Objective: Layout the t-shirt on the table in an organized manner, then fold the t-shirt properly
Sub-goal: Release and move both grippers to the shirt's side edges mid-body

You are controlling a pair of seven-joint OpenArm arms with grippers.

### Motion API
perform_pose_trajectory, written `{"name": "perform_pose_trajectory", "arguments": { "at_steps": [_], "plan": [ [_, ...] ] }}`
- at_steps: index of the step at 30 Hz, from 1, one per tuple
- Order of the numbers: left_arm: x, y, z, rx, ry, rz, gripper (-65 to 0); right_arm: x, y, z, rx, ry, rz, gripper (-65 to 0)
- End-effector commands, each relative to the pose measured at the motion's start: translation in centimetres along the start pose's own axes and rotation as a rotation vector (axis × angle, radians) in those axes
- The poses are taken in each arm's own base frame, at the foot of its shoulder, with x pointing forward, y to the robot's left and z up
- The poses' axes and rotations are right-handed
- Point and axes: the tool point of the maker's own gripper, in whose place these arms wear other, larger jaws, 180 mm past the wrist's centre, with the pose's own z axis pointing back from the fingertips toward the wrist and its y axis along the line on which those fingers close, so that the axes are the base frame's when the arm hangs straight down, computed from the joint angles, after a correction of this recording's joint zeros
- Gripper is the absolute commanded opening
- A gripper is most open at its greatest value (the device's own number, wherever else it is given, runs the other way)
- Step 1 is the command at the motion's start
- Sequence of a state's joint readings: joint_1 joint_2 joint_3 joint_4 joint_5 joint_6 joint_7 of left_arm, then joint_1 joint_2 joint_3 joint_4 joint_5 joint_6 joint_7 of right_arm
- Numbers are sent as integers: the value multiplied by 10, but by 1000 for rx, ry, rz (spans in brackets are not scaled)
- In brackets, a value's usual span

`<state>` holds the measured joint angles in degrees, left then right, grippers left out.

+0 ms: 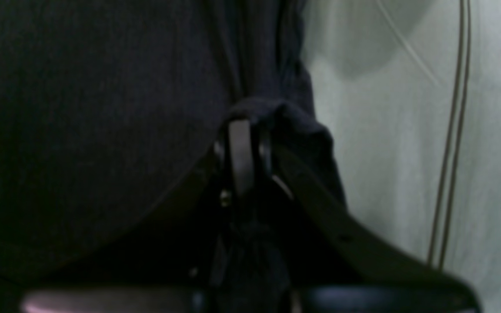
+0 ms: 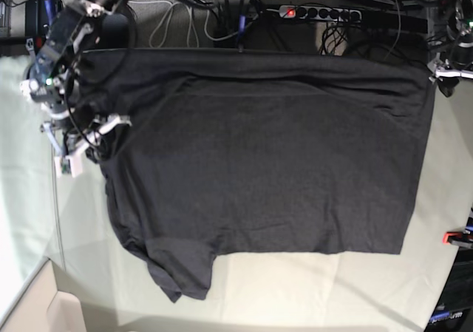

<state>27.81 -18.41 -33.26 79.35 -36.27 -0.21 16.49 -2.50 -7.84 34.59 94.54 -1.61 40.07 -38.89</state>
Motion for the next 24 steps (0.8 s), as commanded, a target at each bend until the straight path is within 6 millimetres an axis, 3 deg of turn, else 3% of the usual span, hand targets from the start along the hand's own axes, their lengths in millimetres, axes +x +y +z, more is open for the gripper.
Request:
{"name": "perform_pose_trajectory", "arguments": {
  "at_steps": [1,9,17,21,24],
  "plan": [
    [16,3,2,-1,-44,-21,-259,18,5,-1,13,-53,0,-650],
    [29,-7,5,-24,-77,-36,-256,30,48,-17,123,-59,60,-650],
    [54,-26,12,-70,-143,-53,-250,25,52,-25,146,-42,42,-439],
    [73,-13,16,-38,-197,-20,-158,32,45,-19,123,-64,58,-351],
    [80,-14,16,-41,-211,-19,-65,43,31,-11,81,-97,55,-326]
  ]
}}
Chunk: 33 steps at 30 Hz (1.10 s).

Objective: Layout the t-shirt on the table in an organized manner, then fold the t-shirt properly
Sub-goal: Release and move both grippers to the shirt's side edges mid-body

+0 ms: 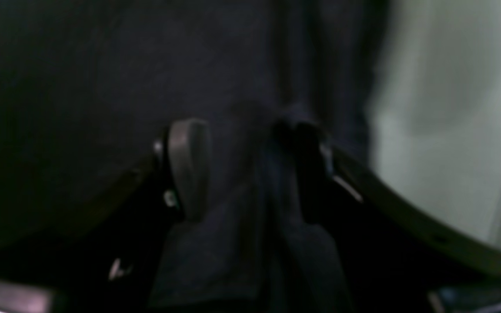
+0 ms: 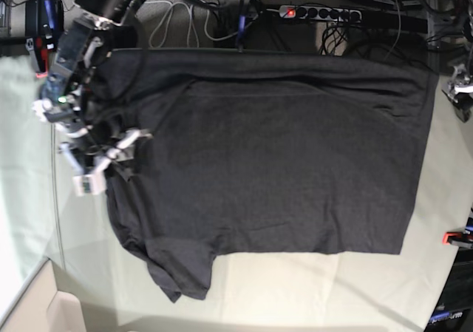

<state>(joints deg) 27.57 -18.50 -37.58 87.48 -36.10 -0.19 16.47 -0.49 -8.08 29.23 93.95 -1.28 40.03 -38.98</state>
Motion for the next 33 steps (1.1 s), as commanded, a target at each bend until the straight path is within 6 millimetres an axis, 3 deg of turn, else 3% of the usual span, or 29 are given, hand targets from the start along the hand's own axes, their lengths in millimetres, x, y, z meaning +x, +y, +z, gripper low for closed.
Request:
{"name": "perform_pose_trajectory", "arguments": {
  "at_steps": [1,6,10,16,23,28,33],
  "plan": [
    [23,-7,-3,-22,-62,-11,-44,21,-5,3,-11,-66,7,-324],
    [54,-28,-23,-48,-140,37,-26,38,-13,-3,-17,-89,19,-323],
    [72,-62,-50,-110,-109,70,-26,45,-20,-21,4,-76,12,-323],
    [75,-115,-101,-175,3,124,-26,53,-43,-58,45,-13,-24,-323],
    [83,-167,-150,-159,60,-33,-26,80,-65,-86,82,-117,-98,-322],
    [80,-190,-174,-158,79,-75,-26,78,-73,-100,105,-153,-168,-323],
    [62,-203,-189,-161,45,-178,-26,73,-65,-110,133,-212,-241,-323]
  ]
}}
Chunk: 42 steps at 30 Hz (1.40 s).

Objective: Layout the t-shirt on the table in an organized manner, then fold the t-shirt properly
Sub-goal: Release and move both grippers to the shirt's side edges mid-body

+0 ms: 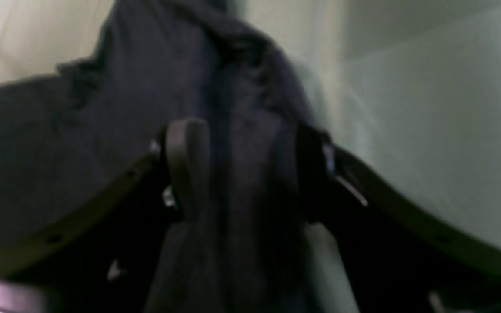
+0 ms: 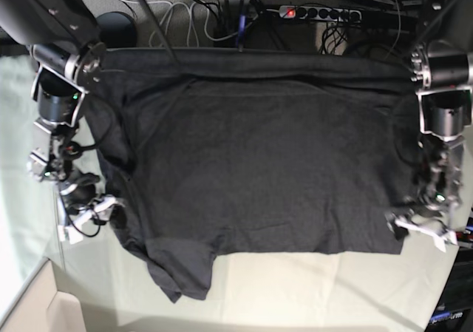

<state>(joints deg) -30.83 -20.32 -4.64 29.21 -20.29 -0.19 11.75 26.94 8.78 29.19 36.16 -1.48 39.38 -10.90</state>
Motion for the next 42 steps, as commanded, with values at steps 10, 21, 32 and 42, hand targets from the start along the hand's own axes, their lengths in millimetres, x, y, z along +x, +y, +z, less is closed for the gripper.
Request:
{"name": "perform_pose_trajectory", "arguments": {
  "at_steps": [10,21,32,42],
  "plan": [
    [-9,22,-7,57,-76,-84,-26,24,6,-4,24,-115,-24,-324],
    [-31,28,-5,65,-33,-94,-29,7,3,-1,17,-93,-33,-325],
    [-55,22,-2,52,-1,-101,-369,-36,4,4,15,18,24,-326],
    [-54,25,-2,57,-3,-91,-650,-49,21,-3,49,80,94,-610]
  ]
}}
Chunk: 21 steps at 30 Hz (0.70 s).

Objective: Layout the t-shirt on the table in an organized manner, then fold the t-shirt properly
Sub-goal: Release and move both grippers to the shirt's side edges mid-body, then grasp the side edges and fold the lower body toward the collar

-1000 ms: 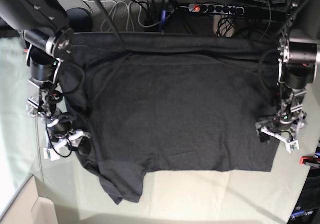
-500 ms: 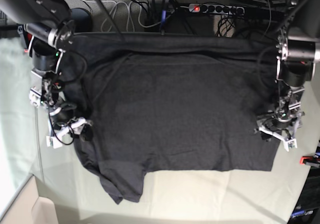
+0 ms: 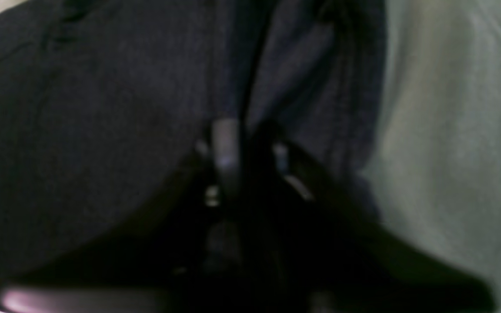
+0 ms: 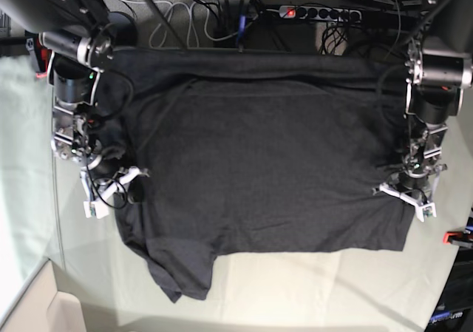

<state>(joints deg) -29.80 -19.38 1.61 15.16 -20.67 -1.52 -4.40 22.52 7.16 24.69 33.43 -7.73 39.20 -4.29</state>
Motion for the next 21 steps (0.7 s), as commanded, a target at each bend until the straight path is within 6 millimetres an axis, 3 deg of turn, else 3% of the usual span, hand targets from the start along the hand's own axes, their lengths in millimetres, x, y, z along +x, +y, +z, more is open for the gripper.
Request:
{"name": "perform_pose_trajectory", "arguments": {
  "at_steps": [1,4,7,16,19,21],
  "plan": [
    [5,12,-1,33,13,-3,-640,16,0,-1,11,-20,22,-637],
    [5,14,-1,35,12,1,-650,20,-1,-1,8,-33,22,-650],
    [23,7,0,14,-37,1,-650,36,-5,5,-9,-74,56,-650],
    [52,-22,28,-91,-207,-52,-650,64,-5,36,-48,-204,128,-650],
    [47,-22,31,-95,-176,-46,-650,61,-5,44,-55,-215,136,-650],
    [50,-9,33,-72,-170,0,-650,58,-5,48,-61,-213,147,-650]
  ]
}}
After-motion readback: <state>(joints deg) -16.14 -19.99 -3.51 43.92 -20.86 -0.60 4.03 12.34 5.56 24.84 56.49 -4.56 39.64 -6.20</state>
